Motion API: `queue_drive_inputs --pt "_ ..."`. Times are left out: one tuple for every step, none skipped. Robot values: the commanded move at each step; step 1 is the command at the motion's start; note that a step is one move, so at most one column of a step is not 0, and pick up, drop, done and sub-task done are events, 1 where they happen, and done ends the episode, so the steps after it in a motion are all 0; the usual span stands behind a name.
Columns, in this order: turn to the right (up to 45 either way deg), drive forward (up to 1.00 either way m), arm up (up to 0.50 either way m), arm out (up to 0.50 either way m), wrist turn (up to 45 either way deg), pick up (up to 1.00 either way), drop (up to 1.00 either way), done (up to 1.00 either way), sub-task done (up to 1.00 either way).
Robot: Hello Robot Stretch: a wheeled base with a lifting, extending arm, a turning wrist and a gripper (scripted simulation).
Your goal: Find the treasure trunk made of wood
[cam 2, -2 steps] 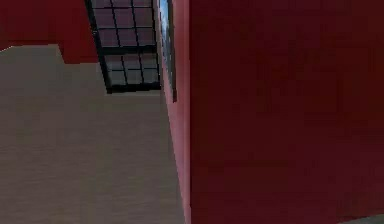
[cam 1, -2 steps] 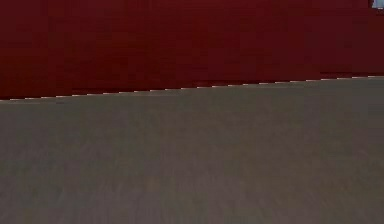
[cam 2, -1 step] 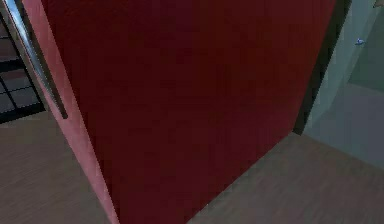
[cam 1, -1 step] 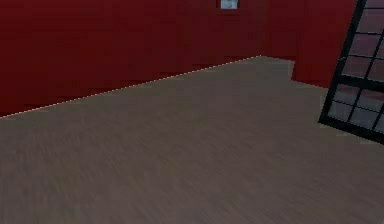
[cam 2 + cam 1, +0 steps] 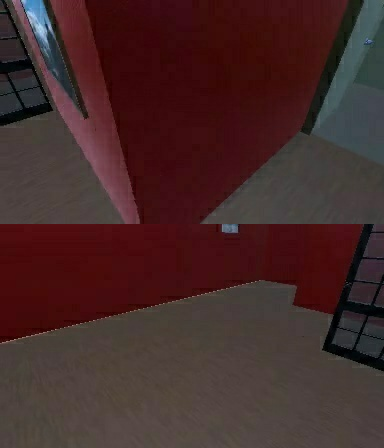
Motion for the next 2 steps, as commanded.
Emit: queue_drive_inputs --pt "15.0 0.00 0.00 0.00 0.0 0.00 0.00 0.00 0.00" --pt "0.0 0.40 0.00 0.00 0.0 0.00 0.00 0.00 0.00"
